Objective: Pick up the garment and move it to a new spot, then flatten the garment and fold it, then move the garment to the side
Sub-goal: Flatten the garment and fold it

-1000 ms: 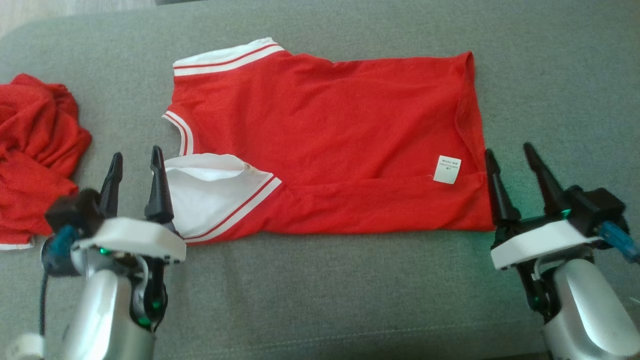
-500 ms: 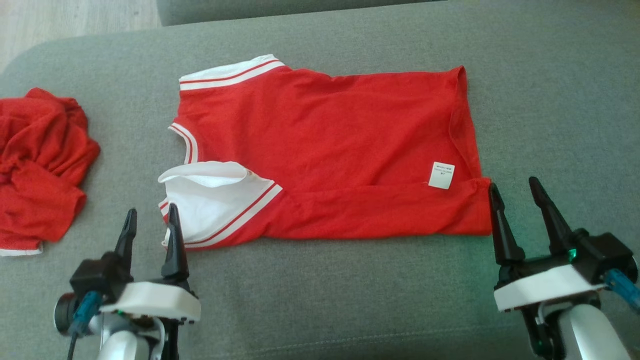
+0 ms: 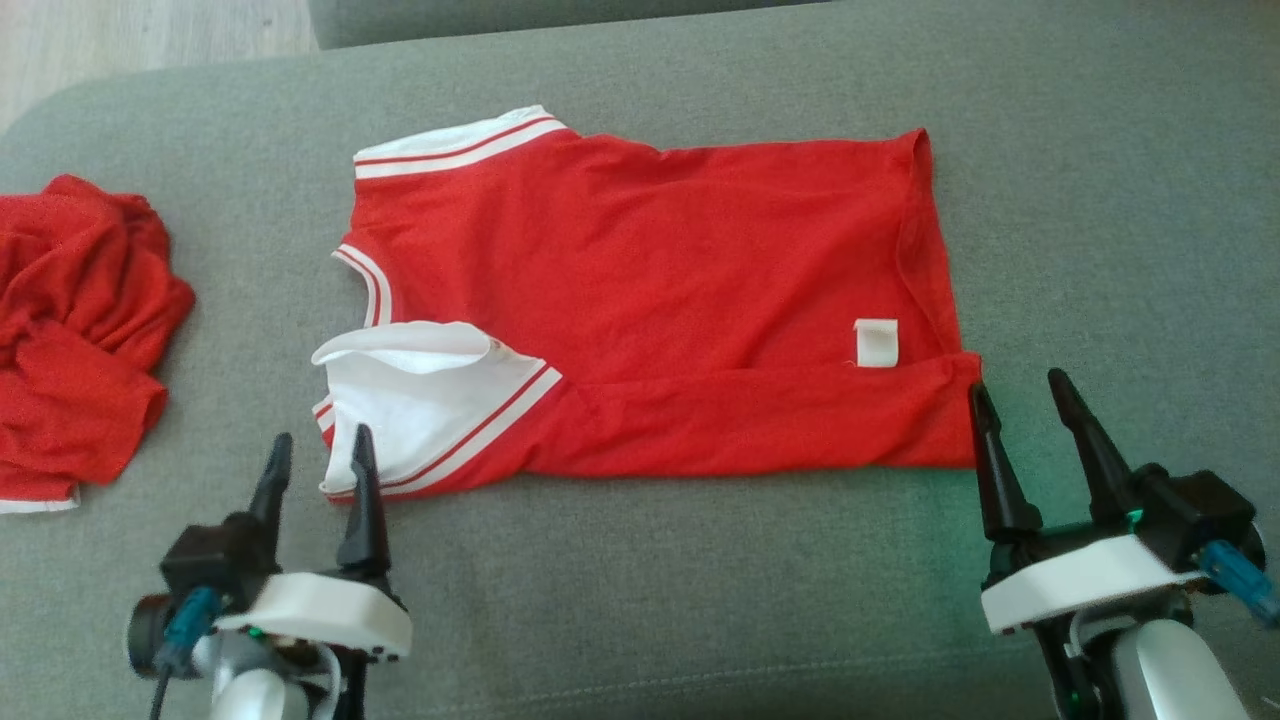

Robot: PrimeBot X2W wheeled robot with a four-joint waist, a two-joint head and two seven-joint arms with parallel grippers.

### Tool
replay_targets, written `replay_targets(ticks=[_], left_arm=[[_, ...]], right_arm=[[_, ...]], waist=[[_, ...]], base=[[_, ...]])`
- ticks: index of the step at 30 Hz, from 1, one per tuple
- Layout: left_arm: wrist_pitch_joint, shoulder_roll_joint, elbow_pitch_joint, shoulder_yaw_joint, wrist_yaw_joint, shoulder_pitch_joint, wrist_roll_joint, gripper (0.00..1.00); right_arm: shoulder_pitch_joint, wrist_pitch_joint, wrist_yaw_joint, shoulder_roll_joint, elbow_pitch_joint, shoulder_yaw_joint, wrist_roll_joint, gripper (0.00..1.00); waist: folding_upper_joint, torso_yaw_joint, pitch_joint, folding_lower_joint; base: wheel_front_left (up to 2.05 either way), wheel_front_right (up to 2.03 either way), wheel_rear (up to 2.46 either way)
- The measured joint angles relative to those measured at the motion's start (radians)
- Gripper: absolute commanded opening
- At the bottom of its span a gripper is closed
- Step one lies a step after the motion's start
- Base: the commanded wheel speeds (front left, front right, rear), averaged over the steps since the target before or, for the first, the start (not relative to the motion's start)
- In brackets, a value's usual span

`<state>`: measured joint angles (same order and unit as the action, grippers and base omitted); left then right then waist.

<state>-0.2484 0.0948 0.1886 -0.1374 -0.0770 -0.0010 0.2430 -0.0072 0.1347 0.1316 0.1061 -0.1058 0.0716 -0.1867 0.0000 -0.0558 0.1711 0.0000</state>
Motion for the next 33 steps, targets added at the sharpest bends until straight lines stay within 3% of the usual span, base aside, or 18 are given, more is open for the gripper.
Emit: replay_targets(ticks=[13, 24, 25, 26, 27, 28, 29, 30, 33], left_arm=[[0.098, -0.005, 0.198, -0.012, 0.072, -0.079, 0.114, 1.0], [0.142, -0.005, 0.281, -0.015, 0.107, -0.153, 0.148, 1.0], [0.146, -0.004, 0.287, -0.015, 0.114, -0.155, 0.149, 0.85], [0.147, -0.003, 0.289, -0.016, 0.114, -0.156, 0.154, 0.49], [0.147, -0.002, 0.292, -0.015, 0.117, -0.16, 0.157, 0.3], [0.151, 0.0, 0.296, -0.016, 0.12, -0.167, 0.157, 0.03], [0.158, 0.001, 0.297, -0.019, 0.123, -0.171, 0.157, 0.0], [0.159, -0.001, 0.298, -0.022, 0.125, -0.175, 0.157, 0.0], [0.157, 0.001, 0.298, -0.026, 0.125, -0.175, 0.157, 0.0]], right_arm=[[-0.027, -0.078, 0.0, 0.0, -0.197, -0.005, -0.028, 1.0], [-0.107, -0.095, 0.0, 0.002, -0.269, 0.012, -0.056, 1.0], [-0.107, -0.103, 0.0, 0.002, -0.274, 0.012, -0.065, 0.99], [-0.107, -0.108, 0.0, 0.001, -0.277, 0.012, -0.07, 0.85], [-0.107, -0.117, 0.0, 0.001, -0.279, 0.012, -0.078, 0.51], [-0.107, -0.128, 0.0, 0.001, -0.281, 0.013, -0.088, 0.43], [-0.107, -0.132, 0.0, 0.001, -0.281, 0.012, -0.09, 0.31], [-0.107, -0.137, 0.0, 0.001, -0.281, 0.012, -0.095, 0.0], [-0.108, -0.145, 0.0, 0.001, -0.28, 0.012, -0.104, 0.0]], waist=[[0.0, 0.011, 0.063, 0.0], [0.0, 0.02, 0.078, 0.0], [0.0, 0.02, 0.078, 0.0], [0.0, 0.02, 0.078, 0.0], [0.0, 0.02, 0.078, 0.0], [0.0, 0.02, 0.079, 0.0], [0.0, 0.02, 0.08, 0.0], [0.0, 0.019, 0.08, 0.0], [0.0, 0.019, 0.081, 0.0]], base=[[0.0, 0.0, 0.0], [0.0, 0.0, 0.0], [0.0, 0.0, 0.0], [0.0, 0.0, 0.0], [0.0, 0.0, 0.0], [0.0, 0.0, 0.0], [0.0, 0.0, 0.0], [0.0, 0.0, 0.0], [0.0, 0.0, 0.0]])
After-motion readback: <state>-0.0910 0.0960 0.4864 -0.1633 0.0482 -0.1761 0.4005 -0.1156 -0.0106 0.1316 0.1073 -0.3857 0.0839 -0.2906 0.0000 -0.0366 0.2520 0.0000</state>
